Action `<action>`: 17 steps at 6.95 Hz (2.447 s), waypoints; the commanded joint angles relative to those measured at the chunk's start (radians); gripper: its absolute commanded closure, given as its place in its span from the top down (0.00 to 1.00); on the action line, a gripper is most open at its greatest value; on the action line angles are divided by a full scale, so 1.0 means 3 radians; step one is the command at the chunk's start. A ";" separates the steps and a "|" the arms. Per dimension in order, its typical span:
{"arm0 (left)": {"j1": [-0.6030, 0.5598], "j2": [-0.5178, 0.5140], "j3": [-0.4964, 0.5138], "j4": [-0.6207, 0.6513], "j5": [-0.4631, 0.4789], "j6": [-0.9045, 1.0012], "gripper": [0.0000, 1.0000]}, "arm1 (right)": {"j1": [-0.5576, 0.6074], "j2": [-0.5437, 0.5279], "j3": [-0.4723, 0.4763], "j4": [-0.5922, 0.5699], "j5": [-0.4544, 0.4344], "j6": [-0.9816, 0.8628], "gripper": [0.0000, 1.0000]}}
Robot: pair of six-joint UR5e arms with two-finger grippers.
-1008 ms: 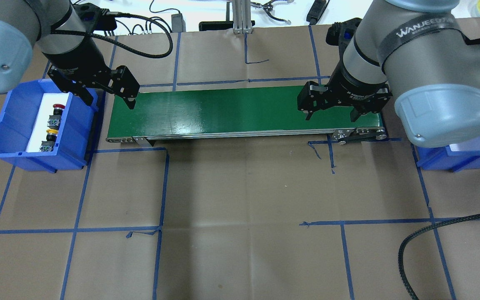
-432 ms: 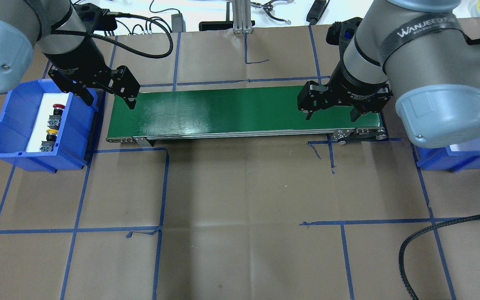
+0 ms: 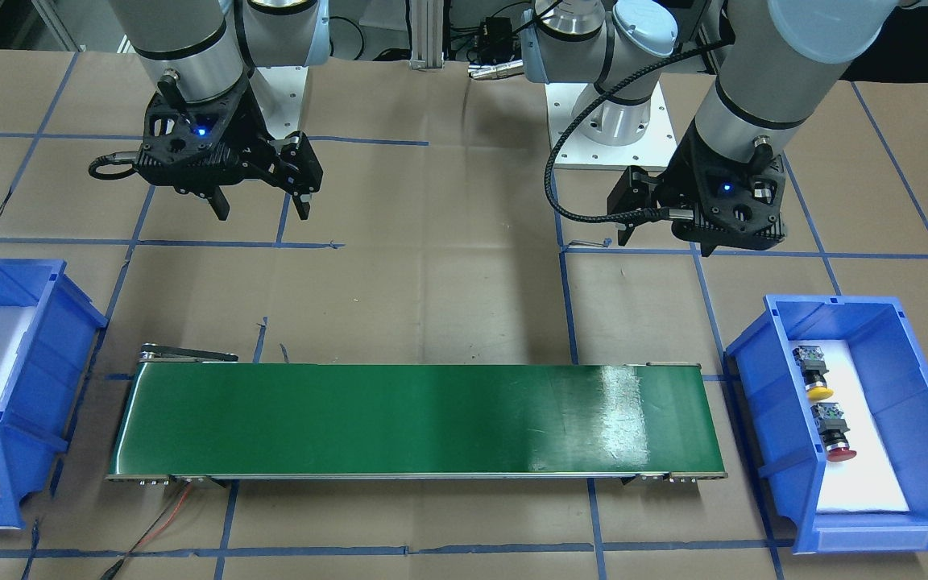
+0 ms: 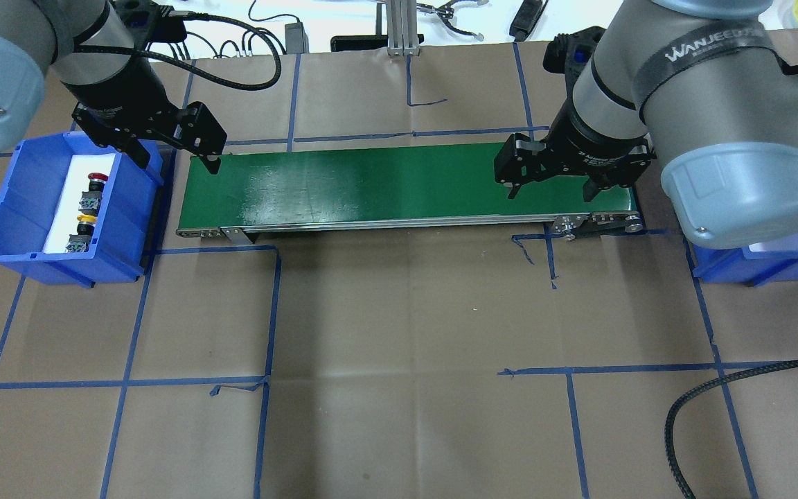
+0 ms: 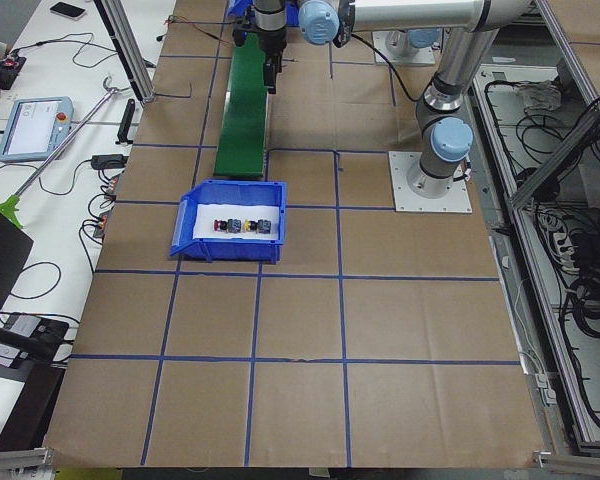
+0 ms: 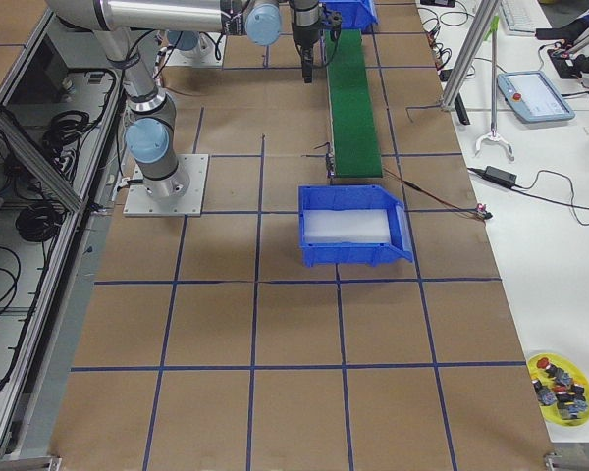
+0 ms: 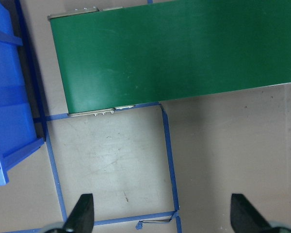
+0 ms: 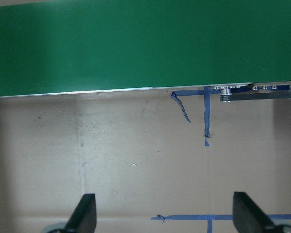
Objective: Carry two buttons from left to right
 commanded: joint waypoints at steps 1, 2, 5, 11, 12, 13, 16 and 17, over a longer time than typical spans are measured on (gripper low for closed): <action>0.0386 0.0015 0.0012 0.0074 -0.0022 0.0025 1.00 | -0.0001 0.0017 0.0001 -0.0001 0.0000 -0.0004 1.00; 0.0651 0.0015 0.0007 0.0080 -0.0027 0.0121 1.00 | -0.0001 0.0022 0.0001 -0.0001 0.0000 -0.0009 1.00; 0.1265 -0.0097 -0.0008 0.0080 0.0014 0.0916 1.00 | -0.0001 0.0022 0.0001 -0.0001 0.0000 -0.0009 1.00; 0.1661 -0.0762 -0.0125 0.0988 0.0009 0.1477 1.00 | -0.0001 0.0017 0.0001 -0.0006 0.0000 -0.0014 1.00; 0.1661 -0.0833 -0.0182 0.1121 0.0004 0.1472 1.00 | -0.0001 0.0017 0.0001 -0.0001 0.0000 -0.0009 1.00; 0.1656 -0.0864 -0.0294 0.1280 0.0004 0.1467 1.00 | -0.0001 0.0012 0.0001 -0.0001 0.0000 -0.0009 1.00; 0.1646 -0.1007 -0.0866 0.2056 -0.0012 0.1467 1.00 | 0.0004 0.0012 0.0001 -0.0001 0.0000 -0.0009 1.00; 0.1656 -0.1089 -0.0918 0.2144 -0.0017 0.1472 1.00 | -0.0001 0.0012 0.0001 -0.0001 0.0000 -0.0014 1.00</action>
